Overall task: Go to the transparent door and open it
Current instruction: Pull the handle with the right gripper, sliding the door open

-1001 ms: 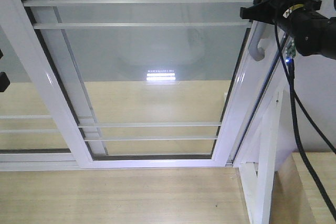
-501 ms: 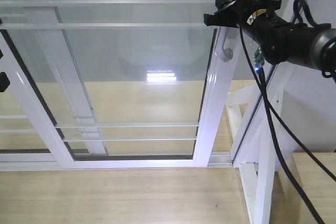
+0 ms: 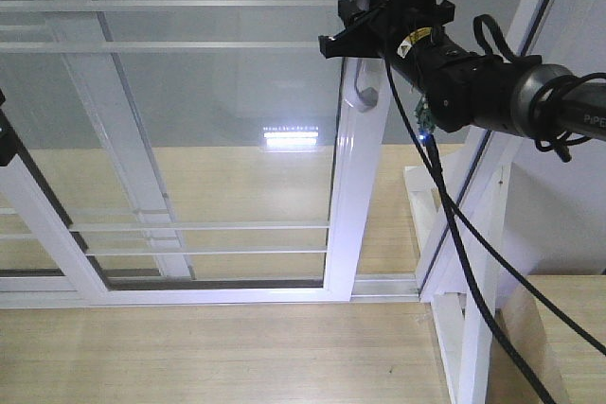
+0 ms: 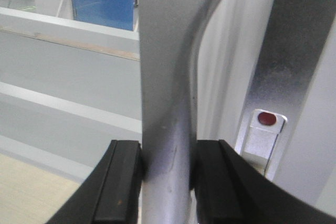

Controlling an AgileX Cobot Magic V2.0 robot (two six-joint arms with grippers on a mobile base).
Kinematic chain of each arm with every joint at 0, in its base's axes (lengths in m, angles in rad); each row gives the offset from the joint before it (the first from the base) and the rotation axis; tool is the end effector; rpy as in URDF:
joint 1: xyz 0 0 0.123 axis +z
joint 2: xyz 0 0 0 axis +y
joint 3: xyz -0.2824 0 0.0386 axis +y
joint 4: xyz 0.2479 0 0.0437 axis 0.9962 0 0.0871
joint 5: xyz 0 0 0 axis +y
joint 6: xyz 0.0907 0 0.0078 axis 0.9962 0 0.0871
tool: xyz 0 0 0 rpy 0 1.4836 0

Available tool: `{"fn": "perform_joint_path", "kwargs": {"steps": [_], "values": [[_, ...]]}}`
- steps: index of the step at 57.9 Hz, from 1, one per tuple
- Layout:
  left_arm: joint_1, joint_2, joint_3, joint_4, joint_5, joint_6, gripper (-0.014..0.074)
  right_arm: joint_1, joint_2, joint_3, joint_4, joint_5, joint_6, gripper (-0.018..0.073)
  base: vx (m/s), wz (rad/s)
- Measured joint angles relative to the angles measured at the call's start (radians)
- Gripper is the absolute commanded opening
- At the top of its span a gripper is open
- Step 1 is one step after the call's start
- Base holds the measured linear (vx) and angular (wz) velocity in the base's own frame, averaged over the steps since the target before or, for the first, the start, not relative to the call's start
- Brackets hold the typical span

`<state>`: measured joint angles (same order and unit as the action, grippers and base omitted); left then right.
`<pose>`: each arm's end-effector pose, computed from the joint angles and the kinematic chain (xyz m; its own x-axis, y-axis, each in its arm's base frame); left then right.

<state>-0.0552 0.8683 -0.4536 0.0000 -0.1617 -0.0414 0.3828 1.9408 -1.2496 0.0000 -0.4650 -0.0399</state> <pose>0.1810 -0.0100 0.2884 -0.1669 -0.0322 -0.9854 0.0483 0.9980 -0.0408 0.4147 0.1670 0.2352 -0.1135 -0.0887 -0.9896 -0.3783 0.9248 -0.0395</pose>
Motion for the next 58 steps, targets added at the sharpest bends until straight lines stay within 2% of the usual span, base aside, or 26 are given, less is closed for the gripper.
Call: {"fn": "perform_joint_path", "kwargs": {"steps": [19,28,36,47,58], "values": [[0.000,0.000,0.000,0.000,0.000,0.000,0.0472,0.070,0.000,0.003,0.000,0.011,0.004,0.0295,0.00,0.00],[0.000,0.000,0.000,0.000,0.000,0.000,0.0472,0.110,-0.008,0.006,-0.070,0.068,0.003,0.0295,0.00,0.00],[0.000,0.000,0.000,0.000,0.000,0.000,0.0472,0.101,-0.081,0.007,-0.051,0.273,0.003,0.0295,0.00,0.00],[0.000,0.000,0.000,0.000,0.000,0.001,0.0472,0.047,-0.300,0.011,-0.042,0.592,0.002,0.0295,0.00,0.00],[0.000,0.000,0.000,0.000,0.000,0.001,0.0472,-0.107,-0.477,0.011,-0.055,0.822,0.000,0.0295,0.00,0.00]]}}
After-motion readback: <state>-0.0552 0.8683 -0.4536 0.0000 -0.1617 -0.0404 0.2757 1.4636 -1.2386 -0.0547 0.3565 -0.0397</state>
